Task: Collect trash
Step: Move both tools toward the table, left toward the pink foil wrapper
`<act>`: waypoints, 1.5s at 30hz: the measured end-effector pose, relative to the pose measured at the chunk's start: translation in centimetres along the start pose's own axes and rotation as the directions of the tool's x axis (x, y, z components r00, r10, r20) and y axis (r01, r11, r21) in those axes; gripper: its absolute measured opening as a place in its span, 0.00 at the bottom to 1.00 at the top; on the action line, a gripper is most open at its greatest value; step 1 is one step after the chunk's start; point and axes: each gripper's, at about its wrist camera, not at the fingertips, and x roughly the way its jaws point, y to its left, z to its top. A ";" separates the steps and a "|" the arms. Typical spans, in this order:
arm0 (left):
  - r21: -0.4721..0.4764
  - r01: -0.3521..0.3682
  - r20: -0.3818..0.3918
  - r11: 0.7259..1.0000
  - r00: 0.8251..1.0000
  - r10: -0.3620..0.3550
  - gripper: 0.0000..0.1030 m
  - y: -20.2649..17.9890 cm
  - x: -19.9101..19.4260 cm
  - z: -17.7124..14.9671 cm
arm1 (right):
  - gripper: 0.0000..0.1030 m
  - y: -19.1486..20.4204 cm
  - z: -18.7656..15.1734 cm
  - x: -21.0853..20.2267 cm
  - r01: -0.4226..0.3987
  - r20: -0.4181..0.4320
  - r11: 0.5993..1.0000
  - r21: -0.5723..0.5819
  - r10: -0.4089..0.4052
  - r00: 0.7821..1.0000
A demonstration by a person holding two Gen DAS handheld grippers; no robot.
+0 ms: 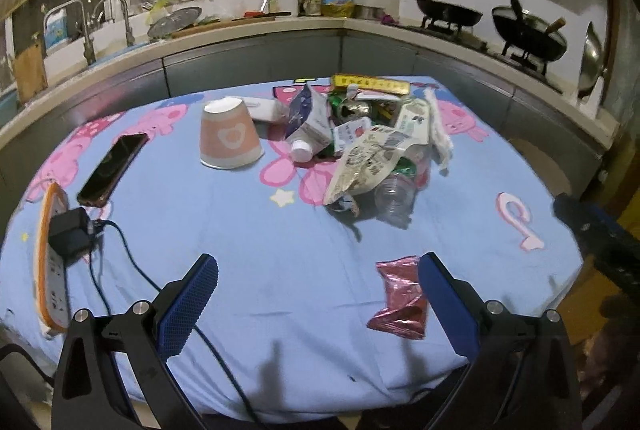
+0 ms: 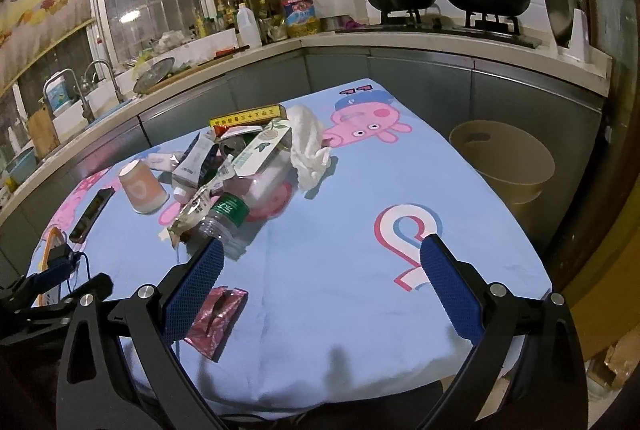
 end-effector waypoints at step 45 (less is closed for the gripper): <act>0.178 0.238 -0.109 0.955 0.969 -0.221 0.97 -2.2 2.8 0.5 | 0.94 -3.6 -0.8 2.9 0.165 -0.074 0.986 -0.014 -0.166 0.983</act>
